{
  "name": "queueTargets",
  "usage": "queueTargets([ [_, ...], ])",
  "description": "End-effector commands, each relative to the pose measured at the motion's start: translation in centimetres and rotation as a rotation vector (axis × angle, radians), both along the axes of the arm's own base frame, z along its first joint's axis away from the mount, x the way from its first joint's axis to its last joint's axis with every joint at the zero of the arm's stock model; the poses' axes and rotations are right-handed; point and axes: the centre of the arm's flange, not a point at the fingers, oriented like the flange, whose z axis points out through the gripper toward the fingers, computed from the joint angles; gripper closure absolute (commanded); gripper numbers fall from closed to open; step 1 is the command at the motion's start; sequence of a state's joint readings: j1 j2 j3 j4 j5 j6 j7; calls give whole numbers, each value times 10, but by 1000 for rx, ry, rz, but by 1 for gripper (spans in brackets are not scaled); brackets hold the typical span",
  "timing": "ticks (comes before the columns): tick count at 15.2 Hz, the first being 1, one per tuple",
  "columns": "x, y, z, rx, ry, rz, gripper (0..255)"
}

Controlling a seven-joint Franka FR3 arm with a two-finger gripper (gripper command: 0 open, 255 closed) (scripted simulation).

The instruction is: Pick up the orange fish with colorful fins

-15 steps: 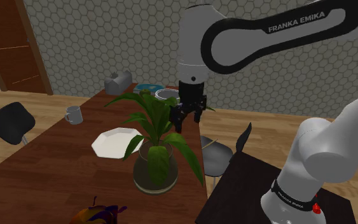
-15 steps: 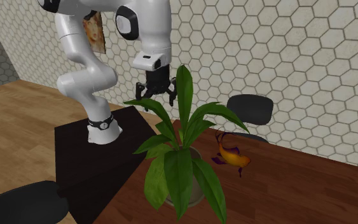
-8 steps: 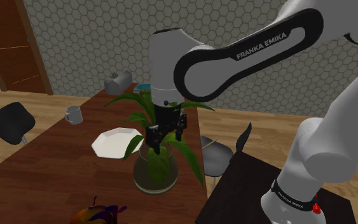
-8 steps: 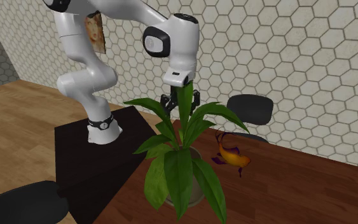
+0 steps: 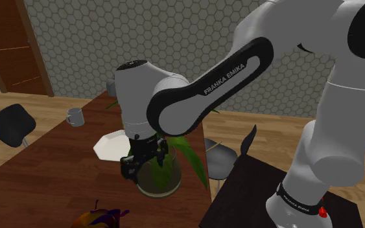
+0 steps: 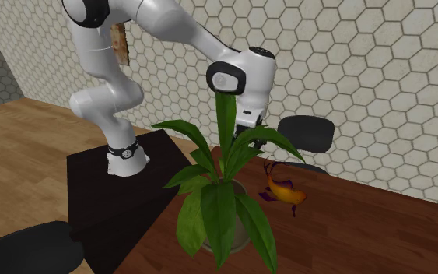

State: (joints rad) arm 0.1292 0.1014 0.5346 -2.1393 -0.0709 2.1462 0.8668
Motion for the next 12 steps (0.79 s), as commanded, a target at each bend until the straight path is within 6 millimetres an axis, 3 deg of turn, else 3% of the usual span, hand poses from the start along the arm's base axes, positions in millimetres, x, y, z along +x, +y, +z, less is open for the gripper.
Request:
queueTargets([
  [1,10,21,-16,-5,3,-3,0],
  [12,53,128,-107,-36,24,-8,0],
])
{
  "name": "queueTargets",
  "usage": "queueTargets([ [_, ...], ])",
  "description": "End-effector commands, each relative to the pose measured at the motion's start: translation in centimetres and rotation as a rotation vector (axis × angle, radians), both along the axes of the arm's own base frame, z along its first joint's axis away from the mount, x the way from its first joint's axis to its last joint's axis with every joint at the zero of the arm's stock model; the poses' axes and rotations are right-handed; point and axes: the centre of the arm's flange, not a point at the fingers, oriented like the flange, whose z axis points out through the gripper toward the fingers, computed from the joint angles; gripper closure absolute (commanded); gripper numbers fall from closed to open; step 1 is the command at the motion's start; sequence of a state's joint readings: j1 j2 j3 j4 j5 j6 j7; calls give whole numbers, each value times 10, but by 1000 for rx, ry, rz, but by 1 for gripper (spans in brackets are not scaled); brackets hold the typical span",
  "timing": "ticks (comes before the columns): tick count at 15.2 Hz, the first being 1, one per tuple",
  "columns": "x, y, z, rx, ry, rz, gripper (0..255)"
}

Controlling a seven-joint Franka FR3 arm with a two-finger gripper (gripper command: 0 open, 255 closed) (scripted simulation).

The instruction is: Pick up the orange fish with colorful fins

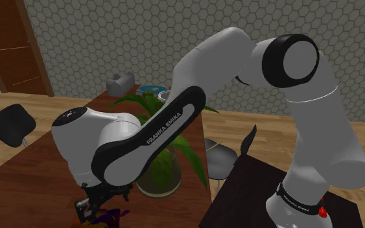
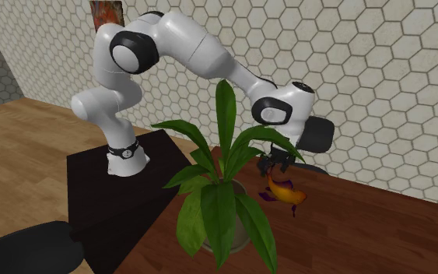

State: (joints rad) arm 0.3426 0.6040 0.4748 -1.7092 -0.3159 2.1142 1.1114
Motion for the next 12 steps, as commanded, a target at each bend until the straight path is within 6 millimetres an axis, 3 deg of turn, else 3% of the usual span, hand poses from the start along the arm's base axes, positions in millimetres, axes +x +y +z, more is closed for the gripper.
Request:
queueTargets([
  [1,3,10,-15,-4,1,-1,0],
  [9,3,10,-50,-4,1,-1,0],
  [10,4,10,-51,-4,1,-1,255],
  [12,5,10,-51,-4,1,-1,255],
])
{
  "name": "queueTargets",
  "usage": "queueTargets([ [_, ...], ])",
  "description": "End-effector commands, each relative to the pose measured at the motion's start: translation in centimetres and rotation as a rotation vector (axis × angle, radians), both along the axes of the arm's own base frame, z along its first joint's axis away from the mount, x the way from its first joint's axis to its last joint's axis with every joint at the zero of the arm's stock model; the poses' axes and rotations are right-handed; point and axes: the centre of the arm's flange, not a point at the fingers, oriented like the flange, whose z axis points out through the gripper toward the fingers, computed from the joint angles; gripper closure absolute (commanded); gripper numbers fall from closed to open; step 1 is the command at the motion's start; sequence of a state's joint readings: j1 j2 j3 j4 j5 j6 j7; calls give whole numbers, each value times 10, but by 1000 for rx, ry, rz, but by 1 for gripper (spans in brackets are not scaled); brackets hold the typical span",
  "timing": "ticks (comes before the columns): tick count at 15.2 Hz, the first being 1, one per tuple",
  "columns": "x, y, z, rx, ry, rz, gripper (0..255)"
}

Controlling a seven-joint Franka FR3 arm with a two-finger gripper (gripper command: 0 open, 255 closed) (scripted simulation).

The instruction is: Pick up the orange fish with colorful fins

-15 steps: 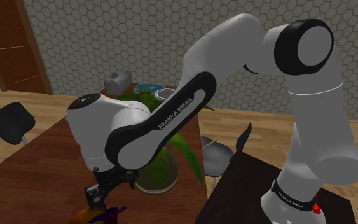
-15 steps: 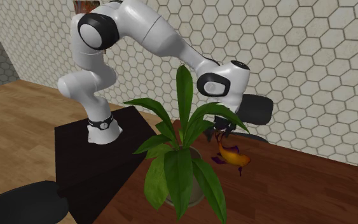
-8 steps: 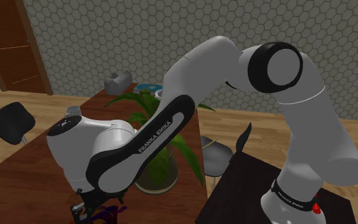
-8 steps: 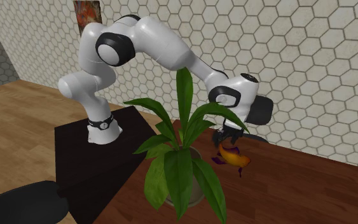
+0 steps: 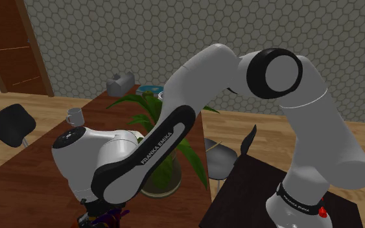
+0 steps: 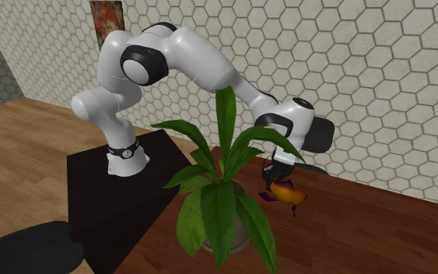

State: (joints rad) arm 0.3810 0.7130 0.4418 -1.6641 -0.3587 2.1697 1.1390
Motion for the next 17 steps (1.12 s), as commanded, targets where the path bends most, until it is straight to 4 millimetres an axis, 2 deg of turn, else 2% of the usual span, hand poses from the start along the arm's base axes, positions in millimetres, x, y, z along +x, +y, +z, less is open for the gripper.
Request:
queueTargets([
  [1,0,0,-1,0,0,0,255],
  [7,-1,0,0,0,0,-1,255],
  [17,-1,0,53,0,0,-1,255],
])
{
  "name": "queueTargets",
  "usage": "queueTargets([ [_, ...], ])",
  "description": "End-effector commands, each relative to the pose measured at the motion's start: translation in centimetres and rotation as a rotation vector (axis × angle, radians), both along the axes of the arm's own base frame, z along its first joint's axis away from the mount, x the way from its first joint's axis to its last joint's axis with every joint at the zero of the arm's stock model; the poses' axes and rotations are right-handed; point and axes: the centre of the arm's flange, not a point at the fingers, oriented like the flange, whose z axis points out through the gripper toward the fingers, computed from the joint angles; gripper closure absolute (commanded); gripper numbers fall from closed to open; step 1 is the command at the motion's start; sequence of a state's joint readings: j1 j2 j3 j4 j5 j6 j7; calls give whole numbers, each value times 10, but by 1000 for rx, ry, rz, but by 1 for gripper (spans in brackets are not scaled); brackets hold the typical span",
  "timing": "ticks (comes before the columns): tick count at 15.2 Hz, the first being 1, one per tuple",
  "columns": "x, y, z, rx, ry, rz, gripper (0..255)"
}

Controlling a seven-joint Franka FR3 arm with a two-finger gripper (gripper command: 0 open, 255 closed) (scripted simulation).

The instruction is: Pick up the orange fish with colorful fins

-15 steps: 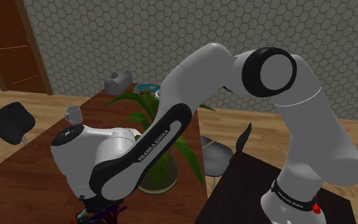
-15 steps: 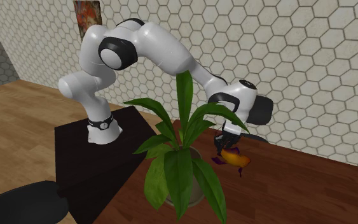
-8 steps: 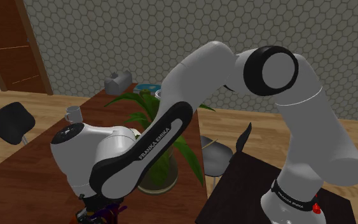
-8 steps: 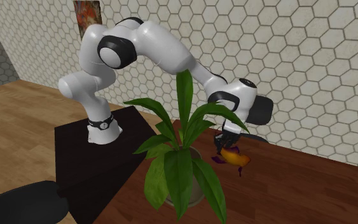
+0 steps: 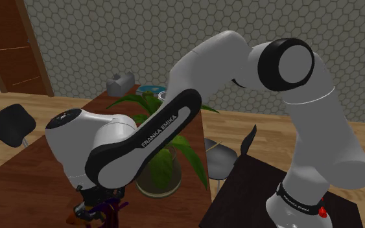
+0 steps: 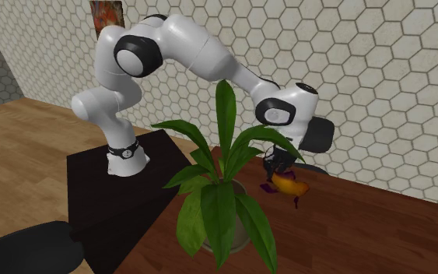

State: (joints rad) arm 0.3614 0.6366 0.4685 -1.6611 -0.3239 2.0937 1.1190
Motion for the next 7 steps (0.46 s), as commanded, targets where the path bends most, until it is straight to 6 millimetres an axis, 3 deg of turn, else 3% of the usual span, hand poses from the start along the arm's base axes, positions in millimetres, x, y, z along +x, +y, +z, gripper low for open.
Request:
queueTargets([
  [1,-1,1,11,0,-1,0,255],
  [5,-1,1,32,0,-1,0,255],
  [7,-1,1,33,0,-1,0,255],
])
